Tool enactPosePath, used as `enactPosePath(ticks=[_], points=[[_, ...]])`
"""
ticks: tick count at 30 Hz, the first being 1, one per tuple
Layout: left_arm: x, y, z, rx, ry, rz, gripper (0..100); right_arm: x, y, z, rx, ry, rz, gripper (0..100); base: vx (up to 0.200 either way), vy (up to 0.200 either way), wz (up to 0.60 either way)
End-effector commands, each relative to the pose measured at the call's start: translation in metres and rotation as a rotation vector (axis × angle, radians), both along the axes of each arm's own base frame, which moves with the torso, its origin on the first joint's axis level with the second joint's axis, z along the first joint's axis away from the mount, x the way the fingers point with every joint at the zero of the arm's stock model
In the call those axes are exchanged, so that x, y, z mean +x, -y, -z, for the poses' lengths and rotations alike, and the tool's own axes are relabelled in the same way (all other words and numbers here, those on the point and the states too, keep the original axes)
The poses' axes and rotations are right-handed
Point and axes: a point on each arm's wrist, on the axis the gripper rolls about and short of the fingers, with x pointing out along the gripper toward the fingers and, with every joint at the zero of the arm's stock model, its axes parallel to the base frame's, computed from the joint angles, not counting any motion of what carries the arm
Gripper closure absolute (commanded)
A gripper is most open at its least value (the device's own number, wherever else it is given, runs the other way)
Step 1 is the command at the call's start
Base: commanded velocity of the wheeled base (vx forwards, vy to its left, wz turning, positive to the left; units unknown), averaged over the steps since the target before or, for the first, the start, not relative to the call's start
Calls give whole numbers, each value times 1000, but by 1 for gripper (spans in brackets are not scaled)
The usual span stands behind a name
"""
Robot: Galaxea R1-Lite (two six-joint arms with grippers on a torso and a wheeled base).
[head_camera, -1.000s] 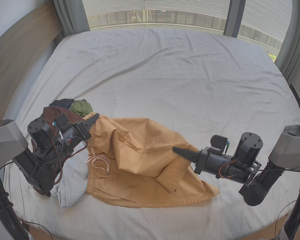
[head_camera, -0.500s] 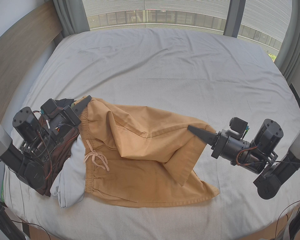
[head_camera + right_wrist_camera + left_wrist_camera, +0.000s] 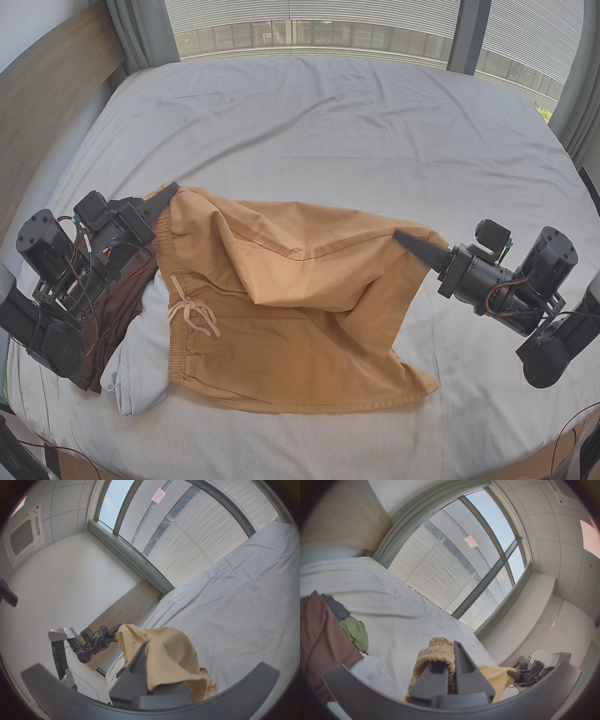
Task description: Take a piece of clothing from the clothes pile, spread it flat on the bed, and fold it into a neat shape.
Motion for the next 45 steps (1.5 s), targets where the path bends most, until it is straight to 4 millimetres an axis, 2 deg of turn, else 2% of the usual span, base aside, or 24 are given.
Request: enactPosePath(ticks=[1,16,34,45], points=[[-10,-1,-13,-53,12,22,100,3,5,-3,6,12,21,100,0,0,0],[-17,-3,-1,-34,-43,68,100,12,21,-17,28,64,81,100,0,0,0],[-12,-13,0,-39,-49,41,100,17,34,-26,38,96,125,100,0,0,0],[-5,-20,7,-33,-70,14,100,24,48,-31,43,118,173,100,0,0,0]])
